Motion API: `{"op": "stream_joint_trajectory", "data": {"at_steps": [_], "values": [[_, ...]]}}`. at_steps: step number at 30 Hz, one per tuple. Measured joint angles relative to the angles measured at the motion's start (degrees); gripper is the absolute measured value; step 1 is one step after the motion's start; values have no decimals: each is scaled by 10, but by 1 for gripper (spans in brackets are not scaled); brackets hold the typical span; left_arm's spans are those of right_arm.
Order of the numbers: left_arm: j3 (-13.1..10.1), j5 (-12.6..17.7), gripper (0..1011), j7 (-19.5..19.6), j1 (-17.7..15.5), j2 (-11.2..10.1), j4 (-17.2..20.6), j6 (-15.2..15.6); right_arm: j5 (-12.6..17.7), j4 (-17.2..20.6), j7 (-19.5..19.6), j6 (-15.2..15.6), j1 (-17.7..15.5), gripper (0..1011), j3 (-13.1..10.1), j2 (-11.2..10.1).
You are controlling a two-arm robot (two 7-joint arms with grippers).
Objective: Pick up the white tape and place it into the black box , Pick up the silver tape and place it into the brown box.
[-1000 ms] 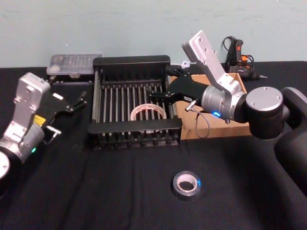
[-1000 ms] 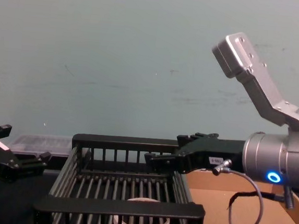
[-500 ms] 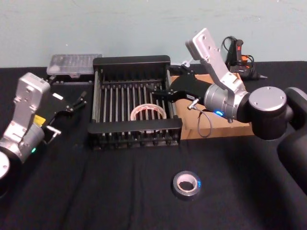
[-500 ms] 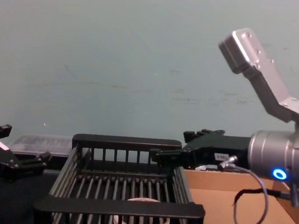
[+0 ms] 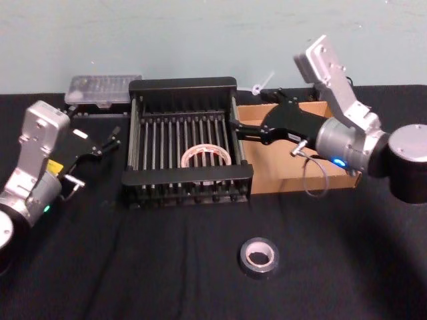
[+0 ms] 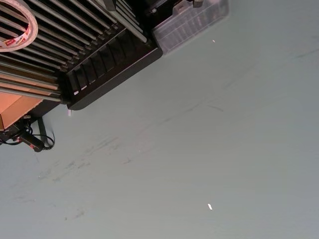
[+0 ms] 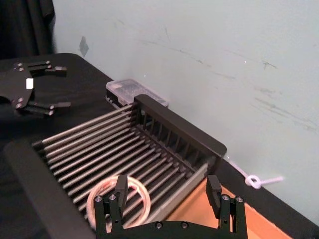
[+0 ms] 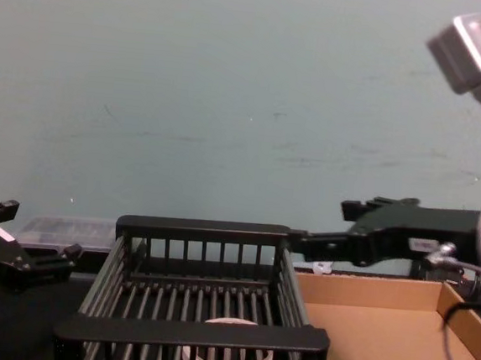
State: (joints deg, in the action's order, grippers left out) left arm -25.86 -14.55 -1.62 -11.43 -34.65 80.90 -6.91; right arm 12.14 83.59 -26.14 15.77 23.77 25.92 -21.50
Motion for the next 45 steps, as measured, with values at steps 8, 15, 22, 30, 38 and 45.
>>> {"op": "stream_joint_trajectory", "data": {"at_steps": [8,15,22,30,38,45], "values": [[0,0,1001,0,0,0,0,0,27,88,-6,29,-59,1000,-25,-61],[0,0,1001,0,0,0,0,0,49,147,-9,50,-105,1002,-40,-105],[0,0,1001,0,0,0,0,0,76,190,-20,79,-141,1002,-47,-145],[0,0,1001,0,0,0,0,0,104,214,-37,108,-162,1002,-43,-176],[0,0,1001,0,0,0,0,0,109,210,-51,112,-160,1000,-20,-192],[0,0,1001,0,0,0,0,0,108,202,-64,121,-148,1002,6,-205]]}}
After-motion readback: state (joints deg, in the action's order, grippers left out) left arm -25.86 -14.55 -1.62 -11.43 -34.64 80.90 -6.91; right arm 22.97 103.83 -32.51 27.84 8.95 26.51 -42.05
